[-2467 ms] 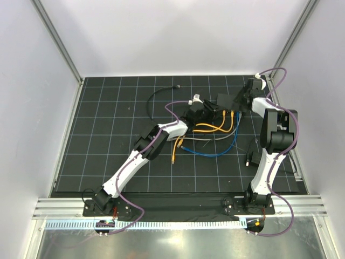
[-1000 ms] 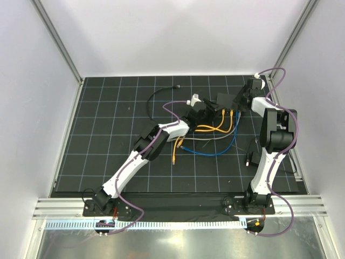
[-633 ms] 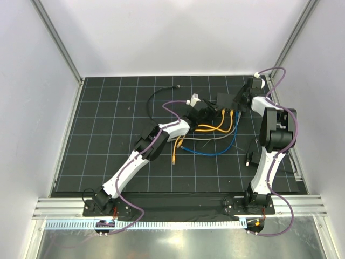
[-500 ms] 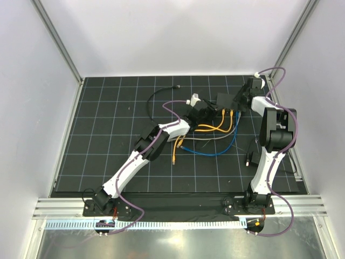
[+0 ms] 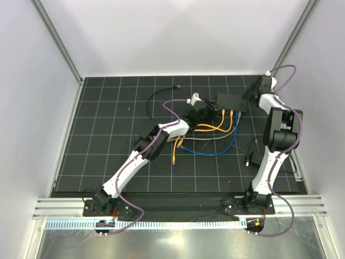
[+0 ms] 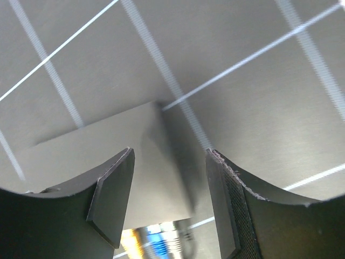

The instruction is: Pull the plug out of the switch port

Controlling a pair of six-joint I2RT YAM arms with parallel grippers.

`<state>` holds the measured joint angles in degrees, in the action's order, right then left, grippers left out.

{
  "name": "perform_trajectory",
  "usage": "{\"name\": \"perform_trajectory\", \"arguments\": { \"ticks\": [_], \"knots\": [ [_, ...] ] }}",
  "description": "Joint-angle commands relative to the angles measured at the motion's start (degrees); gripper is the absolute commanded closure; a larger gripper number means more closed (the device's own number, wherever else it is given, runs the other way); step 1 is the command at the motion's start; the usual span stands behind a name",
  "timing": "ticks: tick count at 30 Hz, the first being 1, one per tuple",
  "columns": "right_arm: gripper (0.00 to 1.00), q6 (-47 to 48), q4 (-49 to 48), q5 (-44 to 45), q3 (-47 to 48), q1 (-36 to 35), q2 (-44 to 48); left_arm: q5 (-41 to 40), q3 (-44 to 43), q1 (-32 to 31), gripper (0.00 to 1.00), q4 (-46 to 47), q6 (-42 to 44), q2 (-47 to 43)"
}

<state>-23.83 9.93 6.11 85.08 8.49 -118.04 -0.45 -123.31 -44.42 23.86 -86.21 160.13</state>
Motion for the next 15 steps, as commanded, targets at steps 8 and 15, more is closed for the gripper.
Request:
{"name": "perform_trajectory", "arguments": {
  "ticks": [8,15],
  "knots": [
    [0.37,0.90,-0.53,-4.70,3.25,1.53,-2.46,2.30,-1.68,0.57,0.59,-7.86,2.72,4.75],
    [0.47,-0.68,-0.53,-8.74,1.94,1.53,-3.78,1.77,-1.85,0.39,0.64,-7.42,1.49,5.36]
  ]
}}
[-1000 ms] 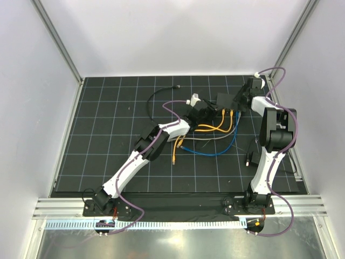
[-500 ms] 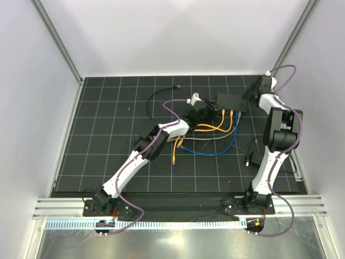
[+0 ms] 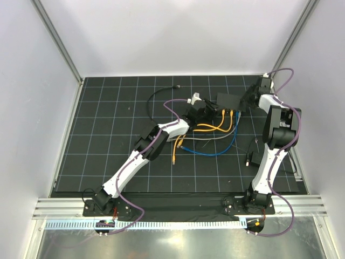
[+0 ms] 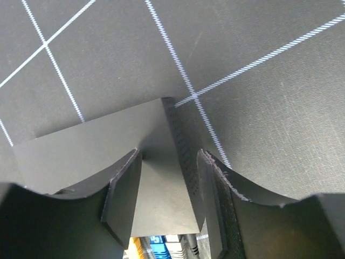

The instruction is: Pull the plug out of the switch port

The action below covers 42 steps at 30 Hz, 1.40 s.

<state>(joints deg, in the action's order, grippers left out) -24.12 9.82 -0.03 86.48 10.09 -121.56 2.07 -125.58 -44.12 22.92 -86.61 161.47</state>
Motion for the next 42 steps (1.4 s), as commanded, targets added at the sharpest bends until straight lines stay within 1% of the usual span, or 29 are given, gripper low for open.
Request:
{"name": "perform_trajectory", "arguments": {
  "ticks": [1,4,8,17,24,27,28,31,39,42],
  "knots": [
    [0.47,-0.66,-0.68,-2.95,-0.25,-0.15,0.52,-0.75,0.51,0.09,0.64,-6.57,1.79,3.94],
    [0.51,-1.72,-2.18,-3.83,-3.33,-0.16,1.76,-1.45,0.86,0.09,0.66,-6.66,1.62,3.50],
    [0.54,-2.16,-2.00,-4.10,-5.79,-0.24,3.78,-1.54,0.78,0.00,0.72,-6.66,1.53,3.50],
    [0.58,-2.51,-1.21,-4.98,-7.02,-0.77,4.84,-1.54,-0.28,0.00,0.70,-7.45,1.36,3.94],
    [0.59,-1.90,-0.77,-5.06,-7.37,-0.95,5.63,-1.54,-1.68,0.08,0.73,-8.41,-0.14,5.08],
    [0.60,-1.63,-0.86,-5.15,-7.46,-1.12,5.98,-1.36,-1.86,0.35,0.76,-8.33,-1.01,5.52],
    [0.60,-1.55,-0.86,-5.07,-7.46,-1.12,5.98,-1.19,-1.86,0.35,0.80,-8.07,-1.28,5.79],
    [0.60,-1.37,-0.95,-5.06,-7.46,-1.21,6.16,-0.22,-1.95,0.70,0.89,-7.71,-1.81,6.14],
    [0.60,-0.84,-0.77,-4.54,-7.02,-1.21,6.33,1.19,-0.81,1.49,0.98,-9.03,-0.93,5.26],
    [0.55,-0.05,0.89,-2.17,-6.32,-1.56,7.99,1.98,-0.72,1.84,1.00,-9.56,-0.67,5.26]
  ]
}}
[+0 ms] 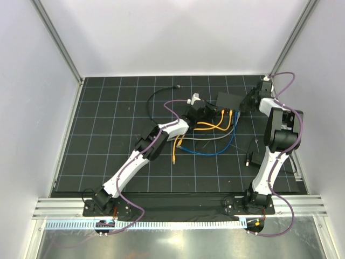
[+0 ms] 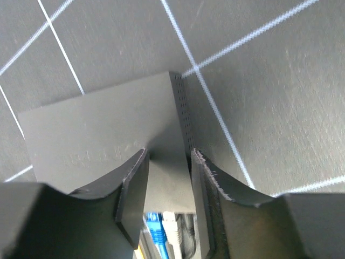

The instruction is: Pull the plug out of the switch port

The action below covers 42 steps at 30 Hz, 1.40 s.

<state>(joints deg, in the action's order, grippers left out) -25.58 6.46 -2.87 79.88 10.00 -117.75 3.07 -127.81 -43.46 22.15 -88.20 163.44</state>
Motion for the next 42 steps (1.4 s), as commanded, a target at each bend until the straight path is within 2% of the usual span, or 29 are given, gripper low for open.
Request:
{"name": "perform_trajectory", "arguments": {
  "ticks": [1,5,11,12,18,20,31,32,42],
  "knots": [
    [0.52,1.76,4.35,1.63,0.28,-1.65,4.98,1.41,1.51,1.27,1.00,-8.79,1.02,3.29],
    [0.48,3.78,6.02,5.85,0.10,-3.67,9.12,2.20,1.07,1.45,1.00,-10.02,1.89,3.03],
    [0.45,6.42,9.09,3.67,1.59,-6.22,10.79,2.03,1.86,1.45,1.00,-9.50,1.72,2.68],
    [0.46,6.34,9.71,0.97,1.95,-6.57,10.62,1.94,1.95,1.54,1.00,-9.32,1.63,2.77],
    [0.62,5.02,12.44,-0.73,4.67,-8.68,8.33,1.41,1.60,1.54,1.00,-9.32,1.63,2.94],
    [0.64,5.71,14.80,-0.73,6.77,-9.91,6.67,1.41,1.77,1.54,1.00,-9.41,1.63,2.85],
    [0.69,6.07,19.11,-2.40,10.91,-10.00,1.39,1.59,2.12,1.54,1.00,-8.79,1.63,2.85],
    [0.69,5.98,19.20,-2.14,11.09,-11.65,1.21,1.67,2.12,1.54,1.00,-8.79,1.63,2.77],
    [0.66,3.00,17.54,-1.35,11.35,-12.55,-0.81,1.85,3.88,1.54,1.00,-7.30,1.10,1.98]
  ]
}}
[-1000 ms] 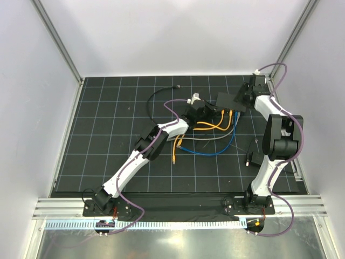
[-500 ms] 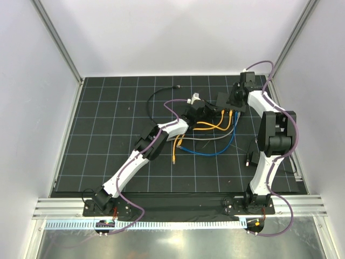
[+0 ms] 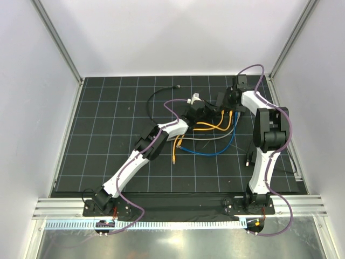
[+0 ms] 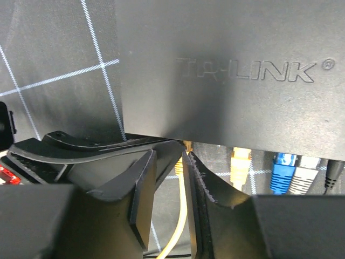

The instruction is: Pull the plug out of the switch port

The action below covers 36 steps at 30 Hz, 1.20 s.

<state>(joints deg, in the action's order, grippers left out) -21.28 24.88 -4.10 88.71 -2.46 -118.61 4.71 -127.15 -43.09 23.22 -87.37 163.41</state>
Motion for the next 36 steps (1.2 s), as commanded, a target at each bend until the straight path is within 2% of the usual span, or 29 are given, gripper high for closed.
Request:
{"name": "perform_trajectory", "arguments": {
  "ticks": [1,11,28,32,36],
  "knots": [
    [0.65,-1.48,-0.80,0.49,2.52,-0.09,0.04,0.30,3.31,1.25,1.00,-8.37,0.36,1.91],
    [0.63,-3.50,-1.59,2.78,2.26,-0.09,-0.75,0.39,4.90,1.17,1.00,-7.05,0.10,1.38],
    [0.64,-11.24,-11.96,7.52,-1.17,1.14,-4.00,2.06,12.01,1.17,1.00,-3.10,-0.96,-1.34],
    [0.64,-11.07,-12.40,4.89,-1.17,1.67,-4.00,2.41,13.95,1.43,1.00,0.15,-0.52,-2.66],
    [0.64,-10.80,-17.22,-2.74,-3.71,1.67,-1.28,2.41,16.23,2.57,1.00,2.61,3.60,-5.82]
  ]
}}
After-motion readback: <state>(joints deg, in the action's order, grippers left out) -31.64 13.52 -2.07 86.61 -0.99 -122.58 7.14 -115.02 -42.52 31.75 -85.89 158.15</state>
